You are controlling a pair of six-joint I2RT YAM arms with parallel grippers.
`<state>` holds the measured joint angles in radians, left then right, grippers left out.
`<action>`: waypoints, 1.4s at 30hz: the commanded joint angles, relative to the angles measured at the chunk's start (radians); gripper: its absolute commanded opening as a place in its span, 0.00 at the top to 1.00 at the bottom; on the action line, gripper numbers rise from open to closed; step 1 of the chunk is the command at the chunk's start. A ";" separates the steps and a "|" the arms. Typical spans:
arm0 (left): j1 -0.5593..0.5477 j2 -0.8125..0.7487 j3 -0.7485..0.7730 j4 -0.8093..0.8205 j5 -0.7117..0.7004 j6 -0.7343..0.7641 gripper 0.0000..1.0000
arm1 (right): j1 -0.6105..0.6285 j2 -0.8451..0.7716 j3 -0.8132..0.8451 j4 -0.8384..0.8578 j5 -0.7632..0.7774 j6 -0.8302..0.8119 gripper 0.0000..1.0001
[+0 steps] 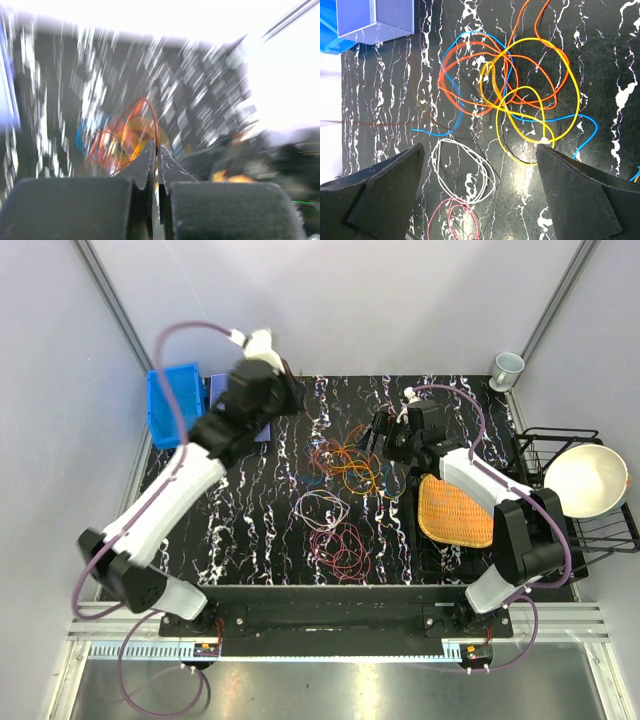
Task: Untangle the cables
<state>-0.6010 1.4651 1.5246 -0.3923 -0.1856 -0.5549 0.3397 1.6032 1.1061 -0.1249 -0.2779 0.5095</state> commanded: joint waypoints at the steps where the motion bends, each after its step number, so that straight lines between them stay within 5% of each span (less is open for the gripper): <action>1: -0.013 -0.107 0.221 -0.103 -0.006 0.189 1.00 | -0.001 -0.005 0.000 0.036 -0.015 -0.009 0.01; 8: -0.011 -0.164 0.207 -0.138 0.041 0.236 1.00 | -0.001 -0.049 -0.048 0.109 -0.093 -0.005 0.00; 15: -0.013 -0.219 -0.004 -0.115 0.071 0.217 1.00 | 0.001 -0.152 -0.159 0.393 -0.298 0.040 0.00; 26: -0.011 -0.244 -0.095 -0.085 0.169 0.153 1.00 | 0.004 -0.258 -0.281 0.813 -0.596 0.145 0.01; 35: -0.010 -0.219 -0.104 -0.039 0.273 0.095 1.00 | 0.093 -0.227 -0.123 0.639 -0.551 -0.008 0.00; 42: -0.010 -0.233 -0.106 -0.042 0.316 0.082 1.00 | 0.108 -0.135 -0.052 0.686 -0.563 -0.023 0.00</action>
<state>-0.6086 1.2465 1.4105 -0.4973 0.0742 -0.4549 0.4381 1.4059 0.9920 0.5266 -0.8291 0.5156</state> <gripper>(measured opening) 0.009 0.994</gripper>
